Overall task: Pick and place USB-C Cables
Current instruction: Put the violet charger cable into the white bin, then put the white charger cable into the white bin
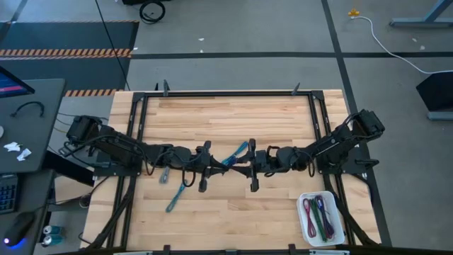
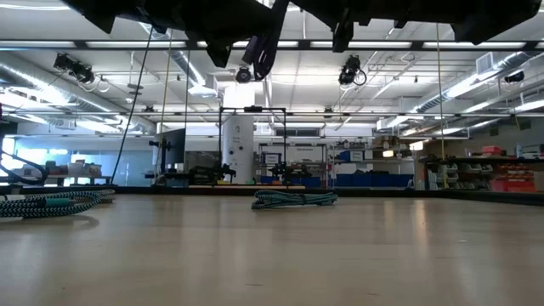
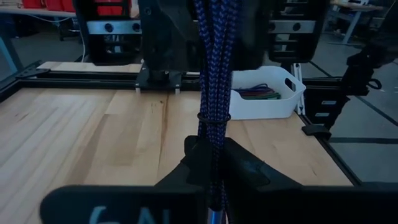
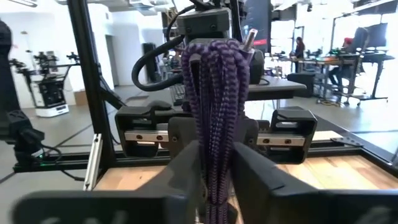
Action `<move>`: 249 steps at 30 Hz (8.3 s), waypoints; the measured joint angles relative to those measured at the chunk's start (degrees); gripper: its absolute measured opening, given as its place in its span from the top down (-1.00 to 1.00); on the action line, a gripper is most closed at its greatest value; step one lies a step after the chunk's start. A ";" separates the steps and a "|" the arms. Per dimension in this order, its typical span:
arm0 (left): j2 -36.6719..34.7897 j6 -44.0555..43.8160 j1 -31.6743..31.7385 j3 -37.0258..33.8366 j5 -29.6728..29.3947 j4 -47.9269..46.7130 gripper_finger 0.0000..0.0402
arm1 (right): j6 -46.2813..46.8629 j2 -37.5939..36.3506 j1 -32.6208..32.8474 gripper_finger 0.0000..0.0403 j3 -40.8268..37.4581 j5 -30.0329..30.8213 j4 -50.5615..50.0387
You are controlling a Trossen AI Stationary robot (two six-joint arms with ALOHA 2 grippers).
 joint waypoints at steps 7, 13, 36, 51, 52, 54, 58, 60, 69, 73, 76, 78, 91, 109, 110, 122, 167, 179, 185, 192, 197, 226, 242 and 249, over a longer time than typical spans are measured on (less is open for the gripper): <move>0.00 0.36 0.04 0.00 -0.09 0.20 0.75 | -1.42 -0.07 0.11 0.91 0.00 -0.03 -0.03; -0.07 -1.07 0.15 0.13 -0.15 -7.35 0.37 | -2.64 -3.34 7.07 0.91 -0.04 14.39 -5.74; -0.04 -5.44 0.15 0.09 -4.59 -20.78 0.11 | 96.78 -24.09 55.27 0.91 0.00 41.24 -59.66; -0.02 -5.54 0.15 0.04 -4.74 -20.73 0.14 | 132.43 -25.18 55.51 0.91 -0.02 9.09 -91.00; -0.02 -5.57 0.15 0.04 -4.74 -20.68 0.14 | 132.43 -25.18 55.46 0.91 -0.02 8.01 -91.54; -0.02 -5.57 0.15 0.04 -4.74 -20.68 0.14 | 132.42 -25.16 54.93 0.91 -0.02 7.17 -91.98; -0.02 -5.57 0.15 0.04 -4.74 -20.65 0.14 | 132.94 -24.66 53.89 0.91 -0.02 -0.87 -95.50; -0.02 -5.57 0.15 0.04 -4.74 -20.63 0.14 | 133.45 -23.91 52.93 0.91 -0.02 -7.30 -97.74; 0.02 -5.60 0.15 0.04 -4.73 -20.58 0.14 | 133.69 -21.82 47.93 0.91 -0.02 -10.13 -100.04; 0.04 -5.62 0.15 0.04 -4.74 -20.59 0.14 | 133.70 -20.26 45.83 0.90 0.00 -12.24 -99.06; 0.03 -5.63 0.14 0.04 -4.74 -20.59 0.14 | 133.70 -18.43 45.29 0.89 0.00 -15.07 -99.16; 0.04 -5.84 0.11 0.04 -4.74 -20.59 0.14 | 133.70 -17.37 45.31 0.88 0.00 -16.35 -99.14; 0.04 -6.05 0.09 0.04 -4.72 -20.61 0.14 | 133.89 -14.97 47.32 0.71 0.00 -20.53 -99.08; 0.04 -7.08 0.09 0.02 -4.72 -19.55 0.14 | 124.37 -18.64 47.74 0.15 11.01 -11.47 -103.17; 0.02 -7.08 0.09 0.02 -4.72 -19.18 0.14 | 121.40 -18.64 47.54 0.16 11.96 -9.11 -102.30; 0.02 -7.02 0.10 0.02 -6.01 -16.90 0.14 | 66.93 -11.32 38.70 0.16 9.09 32.59 -81.36; -9.81 -62.82 -0.98 -3.88 -7.84 -82.54 -0.22 | 27.39 8.26 27.45 0.16 6.01 44.46 -37.45; -7.32 -63.41 -1.00 -12.20 -2.56 -67.79 0.12 | 25.66 7.69 28.27 0.16 5.99 44.46 -36.74; -7.32 -57.75 -1.01 -12.79 -1.83 -63.87 0.72 | 24.29 1.53 34.22 0.21 6.01 45.61 -37.32; -7.31 -43.90 -0.96 -8.14 -7.07 -43.26 0.85 | 21.46 -2.11 40.82 0.24 5.94 48.81 -37.51; -6.23 -22.85 -1.27 -6.66 -3.20 -10.87 0.86 | 30.65 0.68 41.17 0.24 2.16 49.80 -37.69; 2.34 -4.05 -4.42 -6.88 0.55 16.45 0.80 | -4.19 12.22 8.70 -0.30 6.22 17.22 11.91; 2.32 -4.13 -4.39 -6.80 0.15 14.12 0.41 | -10.62 10.27 11.16 0.80 10.37 26.91 1.91; 2.32 -5.59 -4.07 -6.82 -1.36 7.70 -0.04 | -6.23 0.55 25.37 0.80 10.38 51.12 -10.76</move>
